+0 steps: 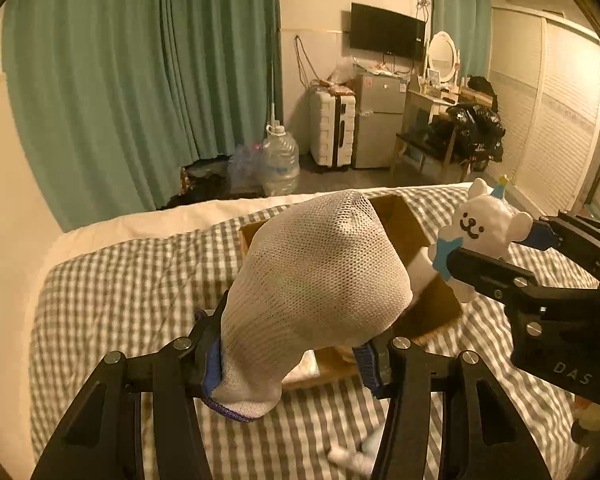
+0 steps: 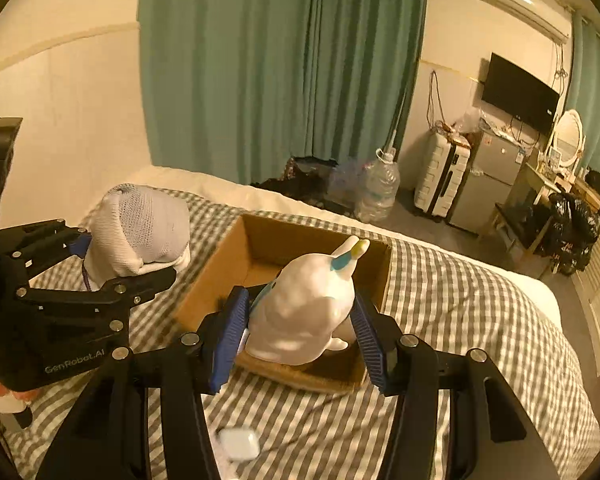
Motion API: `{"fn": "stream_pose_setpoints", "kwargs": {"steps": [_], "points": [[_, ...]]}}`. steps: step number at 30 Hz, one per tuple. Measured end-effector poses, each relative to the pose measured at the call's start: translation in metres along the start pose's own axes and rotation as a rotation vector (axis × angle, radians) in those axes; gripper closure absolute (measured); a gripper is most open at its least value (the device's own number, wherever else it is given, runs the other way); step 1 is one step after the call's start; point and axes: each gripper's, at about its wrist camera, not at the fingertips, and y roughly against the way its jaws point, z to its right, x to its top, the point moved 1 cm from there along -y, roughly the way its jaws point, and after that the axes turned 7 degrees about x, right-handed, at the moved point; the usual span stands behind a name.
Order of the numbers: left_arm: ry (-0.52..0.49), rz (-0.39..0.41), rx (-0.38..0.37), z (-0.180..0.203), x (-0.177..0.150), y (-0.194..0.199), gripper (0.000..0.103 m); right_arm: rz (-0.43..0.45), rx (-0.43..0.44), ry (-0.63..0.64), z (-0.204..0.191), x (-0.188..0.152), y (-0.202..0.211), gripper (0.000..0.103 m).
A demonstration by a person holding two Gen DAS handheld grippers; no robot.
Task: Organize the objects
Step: 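Drop the sock into the box with the left tool while the right tool releases the bunny, then withdraw both open tools toward the toothpaste tube and earbuds case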
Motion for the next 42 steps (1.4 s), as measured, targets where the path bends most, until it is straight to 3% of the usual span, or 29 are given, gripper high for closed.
{"fn": "stream_pose_setpoints", "kwargs": {"steps": [6,13,15,17,19,23,28,32,37,42], "points": [[-0.067,-0.035,0.007,0.014,0.008,-0.08,0.049,-0.042,-0.02,-0.04,0.042,0.003,-0.072,0.051],[-0.086,-0.08,-0.094,0.02,0.014,-0.123,0.048,-0.049,0.004,-0.067,0.067,0.002,-0.123,0.05],[-0.094,-0.079,-0.089,0.023,0.015,-0.129,0.044,-0.035,0.023,-0.068,0.068,-0.002,-0.126,0.049],[-0.087,-0.092,-0.083,0.024,0.012,-0.132,0.033,-0.031,0.016,-0.072,0.067,-0.004,-0.125,0.045],[-0.076,-0.117,-0.079,0.024,0.009,-0.132,0.026,-0.002,0.018,-0.082,0.067,-0.003,-0.115,0.032],[-0.068,-0.108,-0.026,0.022,0.004,-0.107,0.011,0.029,0.031,-0.101,0.065,0.0,-0.093,0.032],[-0.056,-0.072,-0.019,0.013,-0.004,-0.057,0.007,0.05,0.002,-0.055,0.044,0.0,-0.046,0.03],[-0.021,-0.073,-0.016,0.001,-0.015,-0.022,0.006,0.03,-0.002,-0.006,0.022,-0.023,-0.011,0.028],[0.01,-0.07,0.044,-0.013,-0.036,0.012,0.004,-0.012,-0.01,0.012,0.006,-0.051,0.013,0.028],[0.066,-0.074,0.107,-0.034,-0.078,0.03,0.003,-0.078,0.005,-0.006,-0.008,-0.092,0.012,0.028]]}}
